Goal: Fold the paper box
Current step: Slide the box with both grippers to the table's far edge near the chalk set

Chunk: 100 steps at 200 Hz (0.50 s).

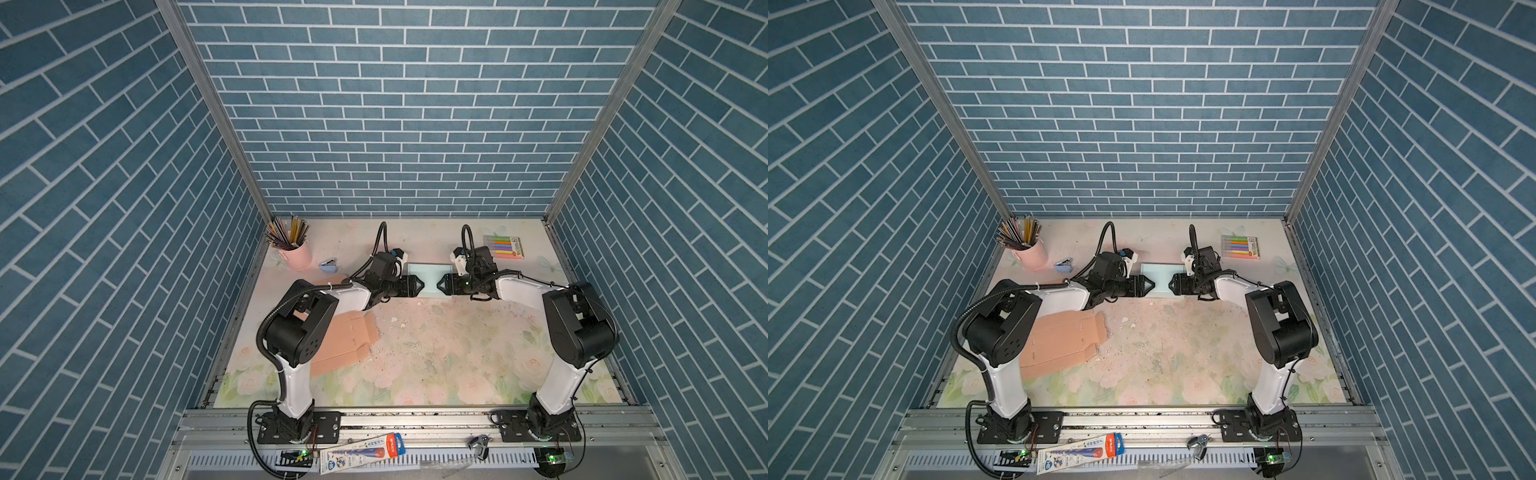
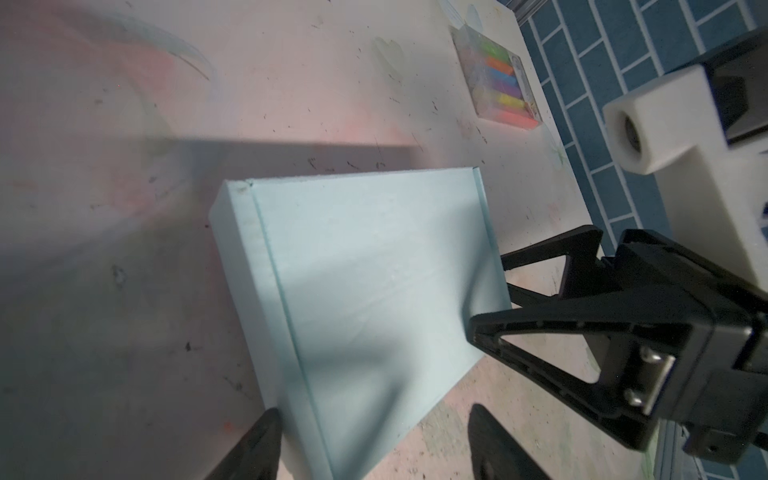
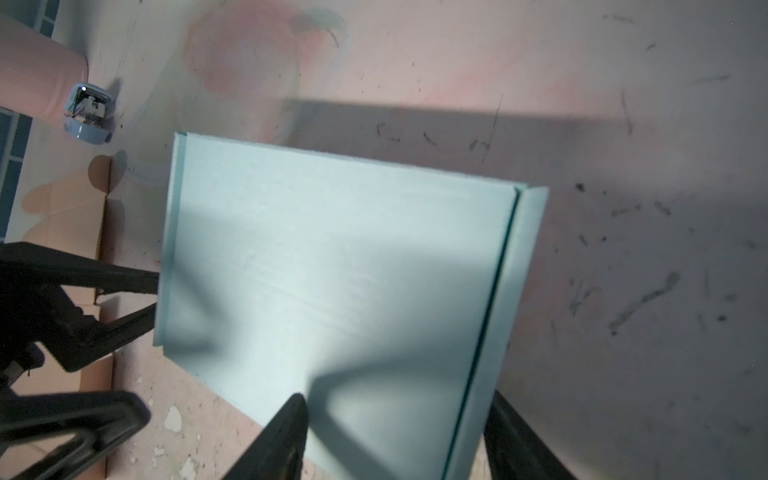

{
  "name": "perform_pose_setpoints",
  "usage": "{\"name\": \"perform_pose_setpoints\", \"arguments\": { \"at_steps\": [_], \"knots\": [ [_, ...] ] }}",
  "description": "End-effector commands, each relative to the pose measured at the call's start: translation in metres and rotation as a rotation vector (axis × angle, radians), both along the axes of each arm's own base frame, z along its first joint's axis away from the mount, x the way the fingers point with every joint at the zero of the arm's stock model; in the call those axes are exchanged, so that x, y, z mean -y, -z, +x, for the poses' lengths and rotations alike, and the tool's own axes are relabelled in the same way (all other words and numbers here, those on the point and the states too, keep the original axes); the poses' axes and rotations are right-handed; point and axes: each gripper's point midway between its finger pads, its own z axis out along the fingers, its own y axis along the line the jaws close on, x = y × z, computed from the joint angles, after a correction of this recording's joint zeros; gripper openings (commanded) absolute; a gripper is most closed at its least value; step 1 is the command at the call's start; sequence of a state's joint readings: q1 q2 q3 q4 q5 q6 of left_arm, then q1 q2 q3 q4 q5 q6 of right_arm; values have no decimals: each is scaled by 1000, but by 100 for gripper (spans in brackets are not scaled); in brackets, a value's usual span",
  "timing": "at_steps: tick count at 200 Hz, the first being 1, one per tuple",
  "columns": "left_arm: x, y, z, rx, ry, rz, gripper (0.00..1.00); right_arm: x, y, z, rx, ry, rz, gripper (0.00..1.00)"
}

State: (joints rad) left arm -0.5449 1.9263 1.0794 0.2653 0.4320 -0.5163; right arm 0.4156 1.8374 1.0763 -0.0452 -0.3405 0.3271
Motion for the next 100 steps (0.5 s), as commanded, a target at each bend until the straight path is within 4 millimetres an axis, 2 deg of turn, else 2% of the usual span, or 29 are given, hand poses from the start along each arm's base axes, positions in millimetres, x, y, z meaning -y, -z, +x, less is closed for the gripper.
{"name": "perform_pose_setpoints", "arguments": {
  "at_steps": [1, 48, 100],
  "knots": [
    [20, -19, 13, 58, 67, -72, 71, -22, -9, 7, 4, -79, 68, 66],
    [24, -15, 48, 66, 22, -106, 71, -22, -10, 47, 16, -42, 118, 66],
    [30, -16, 80, 97, 12, -132, 71, -23, -10, 73, 21, -31, 163, 65]
  ]
}}
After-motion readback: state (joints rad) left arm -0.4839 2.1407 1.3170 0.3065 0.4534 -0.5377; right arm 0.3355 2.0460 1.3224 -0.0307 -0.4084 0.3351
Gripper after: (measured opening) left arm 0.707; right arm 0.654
